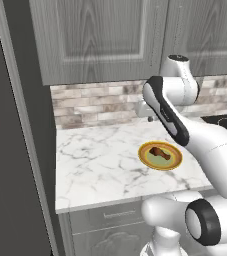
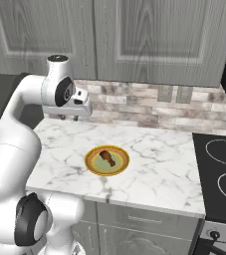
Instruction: Place the chicken drumstick on the counter behind the older chicken drumstick on the same shelf of the fridge to maintain FIFO order. Close the fridge door when finished.
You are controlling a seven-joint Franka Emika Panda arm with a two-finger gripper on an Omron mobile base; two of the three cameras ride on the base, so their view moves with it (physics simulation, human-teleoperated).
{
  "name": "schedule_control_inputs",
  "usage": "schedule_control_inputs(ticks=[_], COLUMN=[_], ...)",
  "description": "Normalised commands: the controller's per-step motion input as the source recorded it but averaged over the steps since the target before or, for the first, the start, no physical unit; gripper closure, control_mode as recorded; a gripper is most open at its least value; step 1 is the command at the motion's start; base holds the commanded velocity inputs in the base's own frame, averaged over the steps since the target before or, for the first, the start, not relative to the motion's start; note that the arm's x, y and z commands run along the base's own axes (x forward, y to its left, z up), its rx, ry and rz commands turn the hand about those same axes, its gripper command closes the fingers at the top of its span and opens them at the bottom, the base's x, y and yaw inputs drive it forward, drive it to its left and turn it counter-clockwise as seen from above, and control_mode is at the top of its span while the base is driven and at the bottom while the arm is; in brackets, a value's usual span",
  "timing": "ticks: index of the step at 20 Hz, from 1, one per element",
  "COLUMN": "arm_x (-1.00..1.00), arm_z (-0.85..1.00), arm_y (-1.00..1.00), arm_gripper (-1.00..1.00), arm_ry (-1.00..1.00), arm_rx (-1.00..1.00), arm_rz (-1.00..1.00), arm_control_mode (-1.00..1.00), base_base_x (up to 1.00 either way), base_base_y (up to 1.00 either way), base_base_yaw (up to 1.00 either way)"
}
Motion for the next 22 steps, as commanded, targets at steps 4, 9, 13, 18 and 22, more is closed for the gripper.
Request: schedule_control_inputs(ticks=[4, 9, 13, 18, 22], arm_x=[-0.12, -0.1, -0.1, 0.05, 0.07], arm_z=[-0.16, -0.65, -0.82, -0.67, -0.11], arm_y=[0.0, -0.37, -1.0, -0.99, -0.34], arm_gripper=[-1.0, -1.0, -1.0, -1.0, -1.0], arm_ry=[-0.03, -0.04, 0.0, 0.1, 0.12], arm_rx=[0.0, -0.1, -0.09, -0.11, -0.01], arm_rz=[0.0, 0.0, 0.0, 0.1, 0.08], arm_control_mode=[-1.0, -1.0, -1.0, -1.0, -1.0], base_base_x=[0.0, 0.0, 0.0, 0.0, 0.0], base_base_y=[0.0, 0.0, 0.0, 0.0, 0.0], base_base_yaw=[0.0, 0.0, 0.0, 0.0, 0.0])
